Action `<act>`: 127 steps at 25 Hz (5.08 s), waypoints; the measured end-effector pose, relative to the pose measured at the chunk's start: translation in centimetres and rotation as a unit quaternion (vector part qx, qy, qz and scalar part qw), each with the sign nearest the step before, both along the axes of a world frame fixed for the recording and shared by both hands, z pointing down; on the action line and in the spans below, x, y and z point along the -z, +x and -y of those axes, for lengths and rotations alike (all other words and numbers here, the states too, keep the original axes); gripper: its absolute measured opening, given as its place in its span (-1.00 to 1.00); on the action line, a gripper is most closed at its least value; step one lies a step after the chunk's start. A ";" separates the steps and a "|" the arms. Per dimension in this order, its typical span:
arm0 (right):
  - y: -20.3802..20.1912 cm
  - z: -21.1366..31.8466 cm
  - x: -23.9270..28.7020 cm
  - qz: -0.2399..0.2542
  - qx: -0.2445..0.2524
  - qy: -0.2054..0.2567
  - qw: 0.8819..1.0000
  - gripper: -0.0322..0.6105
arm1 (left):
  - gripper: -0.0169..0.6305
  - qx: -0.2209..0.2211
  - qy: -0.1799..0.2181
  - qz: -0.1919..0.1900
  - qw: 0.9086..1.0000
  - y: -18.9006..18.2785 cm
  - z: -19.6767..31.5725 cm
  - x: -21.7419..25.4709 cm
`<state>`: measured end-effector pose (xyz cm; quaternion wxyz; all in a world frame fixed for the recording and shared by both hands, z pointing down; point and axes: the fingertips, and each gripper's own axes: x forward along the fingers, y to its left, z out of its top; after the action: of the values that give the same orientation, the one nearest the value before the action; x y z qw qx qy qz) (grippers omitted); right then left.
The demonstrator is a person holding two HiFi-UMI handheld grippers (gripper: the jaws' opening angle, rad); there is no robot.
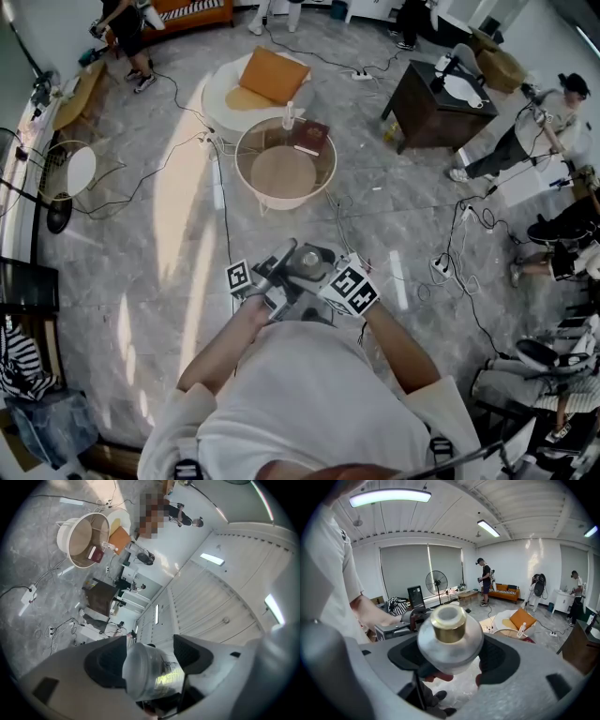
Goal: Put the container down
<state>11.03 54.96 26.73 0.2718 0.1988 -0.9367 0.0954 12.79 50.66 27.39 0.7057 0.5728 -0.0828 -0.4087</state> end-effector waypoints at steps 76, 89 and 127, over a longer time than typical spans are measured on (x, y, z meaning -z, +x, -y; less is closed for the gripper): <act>-2.6 35.8 -4.7 -0.001 0.040 -0.037 0.999 0.15 | -0.05 0.034 -0.029 0.030 0.999 -3.1 35.9 -4.9; -8.6 45.0 -5.8 -0.007 -0.005 -0.050 0.999 0.15 | -0.05 -0.018 -0.029 0.027 0.999 -8.3 45.1 -6.2; -9.9 59.0 -20.1 -0.052 -0.005 -0.123 0.991 0.15 | -0.05 -0.036 -0.071 0.088 0.993 -9.9 59.1 -20.9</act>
<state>1.12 -4.00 46.83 0.3418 0.1733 -0.9015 0.2010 2.88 -8.39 48.31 0.7491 0.5574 -0.1526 -0.3239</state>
